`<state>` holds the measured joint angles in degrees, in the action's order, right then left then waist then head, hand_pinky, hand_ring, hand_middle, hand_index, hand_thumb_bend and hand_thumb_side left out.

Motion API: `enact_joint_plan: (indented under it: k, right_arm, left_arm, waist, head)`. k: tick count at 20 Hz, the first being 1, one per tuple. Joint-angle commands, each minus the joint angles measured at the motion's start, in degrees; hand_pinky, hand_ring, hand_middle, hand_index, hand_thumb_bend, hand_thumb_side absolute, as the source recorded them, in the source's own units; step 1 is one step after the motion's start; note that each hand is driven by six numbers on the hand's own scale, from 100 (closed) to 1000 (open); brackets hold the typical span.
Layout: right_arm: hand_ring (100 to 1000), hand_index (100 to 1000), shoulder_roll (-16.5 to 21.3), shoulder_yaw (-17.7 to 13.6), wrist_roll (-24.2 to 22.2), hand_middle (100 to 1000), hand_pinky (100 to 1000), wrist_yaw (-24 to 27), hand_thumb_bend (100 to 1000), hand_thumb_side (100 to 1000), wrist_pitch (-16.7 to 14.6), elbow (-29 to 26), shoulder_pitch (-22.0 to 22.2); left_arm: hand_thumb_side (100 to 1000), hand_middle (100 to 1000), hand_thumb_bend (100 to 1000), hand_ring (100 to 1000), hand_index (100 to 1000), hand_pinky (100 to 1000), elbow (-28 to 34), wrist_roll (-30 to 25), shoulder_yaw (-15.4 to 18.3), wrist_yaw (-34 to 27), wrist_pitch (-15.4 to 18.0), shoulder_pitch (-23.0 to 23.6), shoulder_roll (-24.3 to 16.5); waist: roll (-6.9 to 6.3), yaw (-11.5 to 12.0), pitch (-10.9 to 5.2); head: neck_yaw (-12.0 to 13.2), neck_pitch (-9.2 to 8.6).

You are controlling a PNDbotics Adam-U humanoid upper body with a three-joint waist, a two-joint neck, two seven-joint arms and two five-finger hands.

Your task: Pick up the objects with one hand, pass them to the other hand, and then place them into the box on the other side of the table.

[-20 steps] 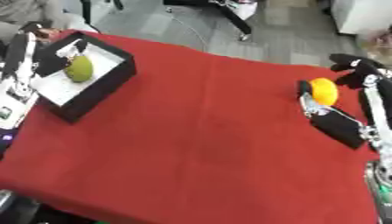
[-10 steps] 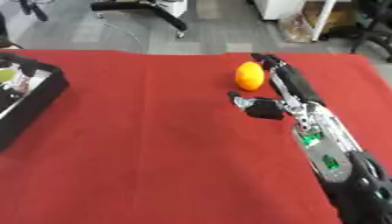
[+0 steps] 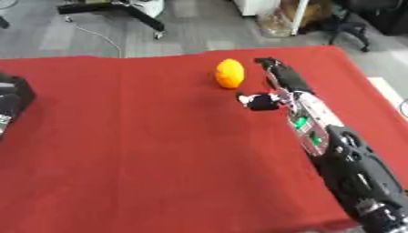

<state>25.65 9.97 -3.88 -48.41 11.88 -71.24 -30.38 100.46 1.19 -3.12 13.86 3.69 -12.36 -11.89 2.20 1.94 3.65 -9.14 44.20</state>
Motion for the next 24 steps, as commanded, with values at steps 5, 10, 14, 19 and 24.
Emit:
enact_joint_plan:
  k: [5, 10, 14, 19, 24]
  right_arm:
    - [828, 951, 1.71, -2.97, 2.68, 879, 842, -4.61, 403, 491, 8.30, 6.11, -2.01]
    - [797, 931, 1.81, -3.87, 4.95, 854, 823, -5.10, 387, 494, 11.29, 8.26, -2.27]
    - [738, 895, 1.57, -3.92, 6.19, 804, 791, -4.58, 355, 495, 12.82, 9.82, -2.46]
    - [701, 876, 0.68, -3.66, 8.28, 768, 766, -1.08, 362, 500, 13.32, 12.40, -2.88]
    - [684, 873, -0.01, -3.07, 9.81, 752, 754, 2.91, 369, 511, 12.62, 14.19, -3.64]
  left_arm:
    - [725, 764, 581, 732, 860, 754, 1.10, -1.19, -0.51, 0.01, 0.01, 0.03, 0.53]
    - [727, 764, 577, 732, 860, 754, 0.79, -1.35, -0.62, 0.46, -0.02, 0.16, 0.77]
    - [730, 765, 572, 732, 867, 754, 0.69, -1.29, -0.65, 0.62, -0.09, 0.27, 0.89]
    - [731, 765, 571, 732, 869, 755, 0.65, -1.32, -0.73, 0.76, -0.16, 0.31, 1.06]
    - [732, 766, 571, 733, 871, 755, 0.56, -1.40, -0.82, 0.85, -0.21, 0.32, 1.23]
  waist:
    - [0.45, 0.18, -0.21]
    - [0.45, 0.20, -0.23]
    - [0.30, 0.23, -0.20]
    - [-0.04, 0.39, -0.12]
    - [-0.18, 0.47, -0.01]
  head:
    - [-0.89, -0.08]
    - [-0.88, -0.08]
    - [-0.80, -0.08]
    - [-0.74, -0.08]
    - [-1.09, -0.08]
